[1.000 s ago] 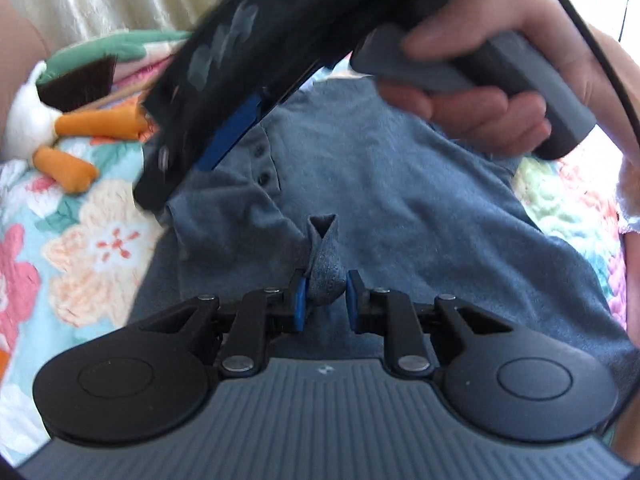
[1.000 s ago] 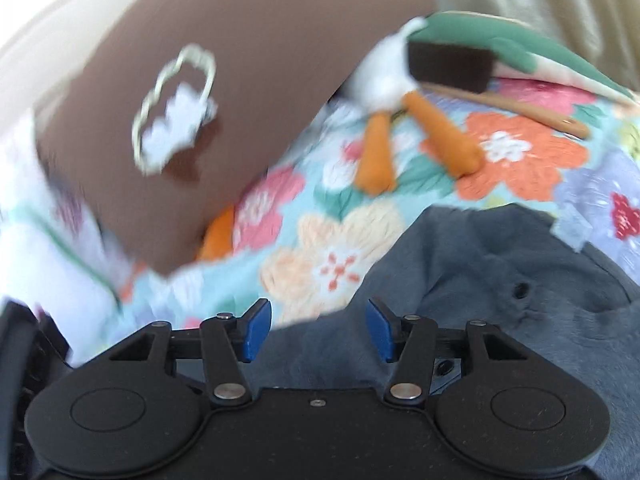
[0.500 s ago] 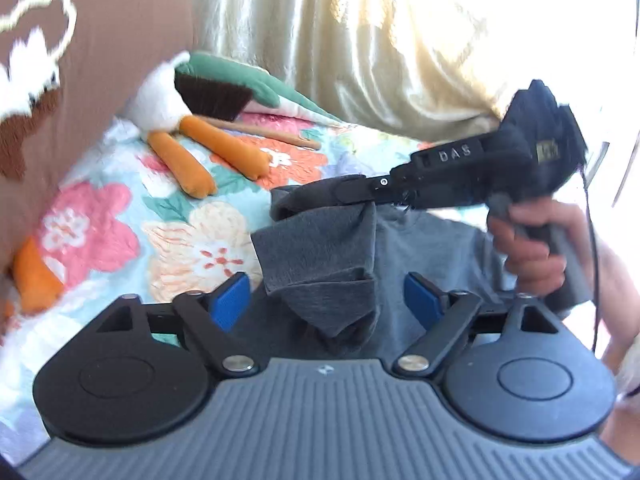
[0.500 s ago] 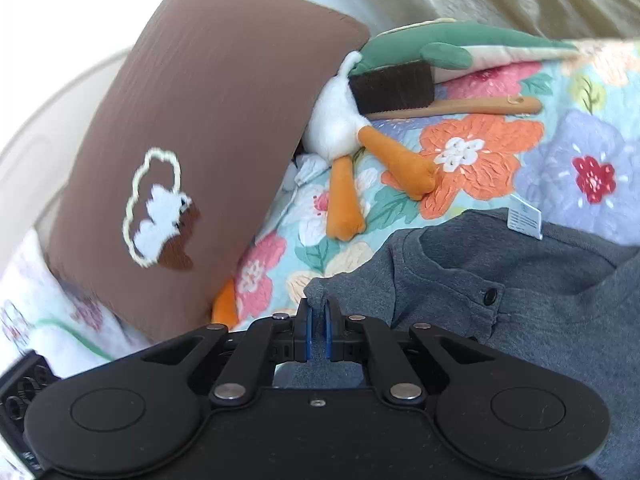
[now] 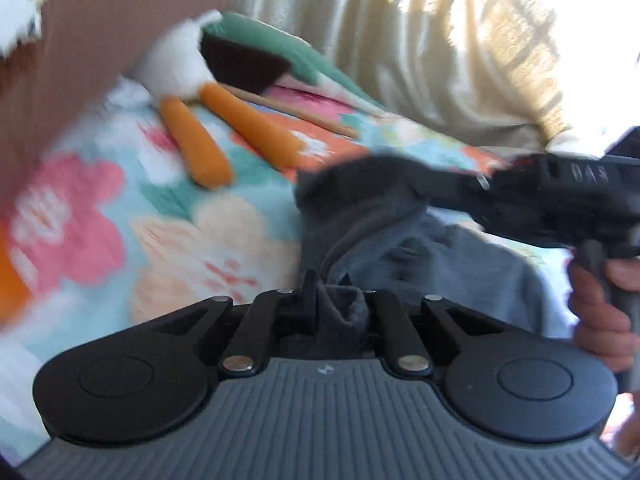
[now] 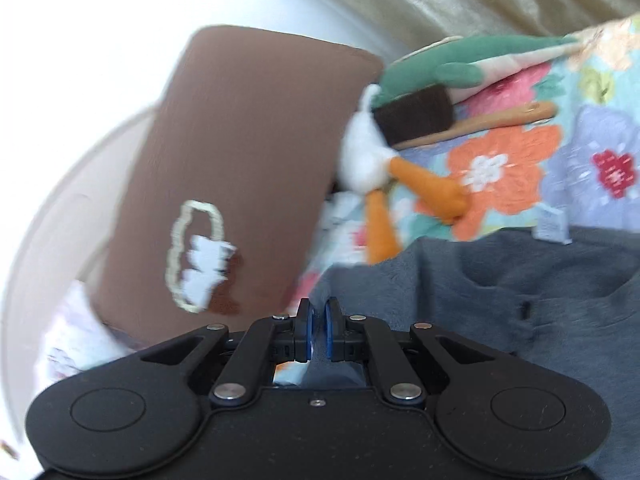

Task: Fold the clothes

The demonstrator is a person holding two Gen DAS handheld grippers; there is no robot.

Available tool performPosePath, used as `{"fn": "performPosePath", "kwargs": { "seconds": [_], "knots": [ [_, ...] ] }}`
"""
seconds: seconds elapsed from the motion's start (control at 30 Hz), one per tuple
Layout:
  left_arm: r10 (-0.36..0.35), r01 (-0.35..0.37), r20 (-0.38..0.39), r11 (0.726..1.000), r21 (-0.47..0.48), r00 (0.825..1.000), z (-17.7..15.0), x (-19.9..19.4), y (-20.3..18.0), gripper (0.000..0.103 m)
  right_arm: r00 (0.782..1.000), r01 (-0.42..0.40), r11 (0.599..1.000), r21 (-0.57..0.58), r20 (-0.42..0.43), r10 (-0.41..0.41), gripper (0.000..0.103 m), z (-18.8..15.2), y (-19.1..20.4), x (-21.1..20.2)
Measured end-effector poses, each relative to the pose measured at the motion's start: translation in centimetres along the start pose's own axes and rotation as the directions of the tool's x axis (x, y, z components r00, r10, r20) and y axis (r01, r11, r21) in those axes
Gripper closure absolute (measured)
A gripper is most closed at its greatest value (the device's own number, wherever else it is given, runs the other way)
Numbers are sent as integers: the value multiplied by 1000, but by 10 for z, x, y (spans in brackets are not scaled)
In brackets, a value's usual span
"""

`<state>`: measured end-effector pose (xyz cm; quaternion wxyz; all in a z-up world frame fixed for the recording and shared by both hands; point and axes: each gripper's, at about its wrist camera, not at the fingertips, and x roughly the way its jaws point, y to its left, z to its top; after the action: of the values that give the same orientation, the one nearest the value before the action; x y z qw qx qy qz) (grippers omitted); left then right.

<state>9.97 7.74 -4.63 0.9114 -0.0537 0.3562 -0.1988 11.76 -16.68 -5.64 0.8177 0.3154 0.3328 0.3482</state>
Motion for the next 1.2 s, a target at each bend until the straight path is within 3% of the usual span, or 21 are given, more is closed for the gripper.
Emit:
{"fn": "performPosePath", "kwargs": {
  "seconds": [0.07, 0.1, 0.13, 0.2, 0.27, 0.3, 0.33, 0.4, 0.43, 0.5, 0.63, 0.67, 0.8, 0.87, 0.9, 0.93, 1.0, 1.07, 1.1, 1.13, 1.2],
  "knots": [
    [120, -122, 29, 990, 75, 992, 19, -7, 6, 95, 998, 62, 998, -18, 6, -62, 84, 1, -1, -1],
    [209, -215, 59, 967, 133, 976, 27, -10, 8, 95, 996, 94, 995, -29, 9, -94, 82, 2, -1, -2],
    [282, -297, 101, 933, 202, 954, 30, -10, 8, 95, 992, 128, 991, -41, 12, -127, 78, 3, -2, -4],
    [404, -450, 201, 830, 329, 892, 33, -9, 9, 93, 975, 224, 971, -86, 20, -223, 78, 6, -2, -6],
    [457, -473, 138, 795, 379, 879, 32, 9, 21, 85, 941, 337, 932, -134, 40, -335, 78, 8, -3, -8],
    [495, -486, 82, 787, 381, 865, 32, 20, 28, 69, 918, 396, 906, -149, 52, -393, 78, 8, -6, -9],
    [521, -495, 33, 786, 371, 853, 31, 29, 36, 57, 891, 453, 876, -162, 66, -449, 78, 9, -9, -10],
    [488, -461, -9, 830, 314, 873, 31, 33, 44, 55, 835, 549, 815, -182, 86, -543, 78, 11, -15, -11],
    [467, -442, -27, 851, 283, 884, 31, 35, 48, 54, 817, 575, 798, -179, 86, -570, 78, 13, -21, -13],
    [432, -411, -23, 871, 271, 901, 29, 35, 45, 44, 790, 612, 774, -161, 82, -607, 74, 19, -33, -19],
    [362, -348, -8, 902, 257, 932, 25, 33, 37, 33, 760, 647, 747, -154, 59, -647, 55, 30, -51, -27],
    [368, -350, -16, 897, 271, 930, 24, 36, 35, 33, 747, 661, 733, -158, 52, -662, 44, 32, -54, -28],
    [439, -398, -77, 865, 306, 895, 18, 35, 36, 32, 688, 724, 681, -110, 42, -724, 41, 39, -70, -36],
    [471, -422, -103, 853, 309, 876, 15, 29, 39, 32, 685, 728, 684, -41, 24, -728, 41, 40, -81, -39],
    [503, -453, -71, 823, 342, 861, 10, 23, 40, 30, 685, 728, 685, -30, 14, -728, 41, 39, -82, -39],
    [536, -487, -30, 787, 379, 844, 6, 16, 40, 27, 686, 727, 686, -38, 4, -727, 41, 38, -81, -36],
    [625, -576, 46, 686, 444, 780, -4, 5, 42, 27, 688, 724, 688, -52, -16, -725, 41, 34, -78, -32],
    [594, -556, 44, 722, 413, 803, -7, -16, 45, 27, 672, 737, 669, -95, -2, -740, 41, 31, -63, -28],
    [573, -540, 41, 744, 393, 819, -9, -27, 46, 27, 675, 734, 670, -106, 7, -738, 41, 31, -55, -29],
    [551, -524, 37, 769, 366, 834, -10, -40, 48, 26, 700, 712, 696, -99, 10, -714, 41, 31, -46, -33],
    [528, -509, 41, 792, 336, 849, -14, -59, 47, 24, 765, 643, 762, -77, 14, -644, 41, 30, -28, -47]
  ]
}}
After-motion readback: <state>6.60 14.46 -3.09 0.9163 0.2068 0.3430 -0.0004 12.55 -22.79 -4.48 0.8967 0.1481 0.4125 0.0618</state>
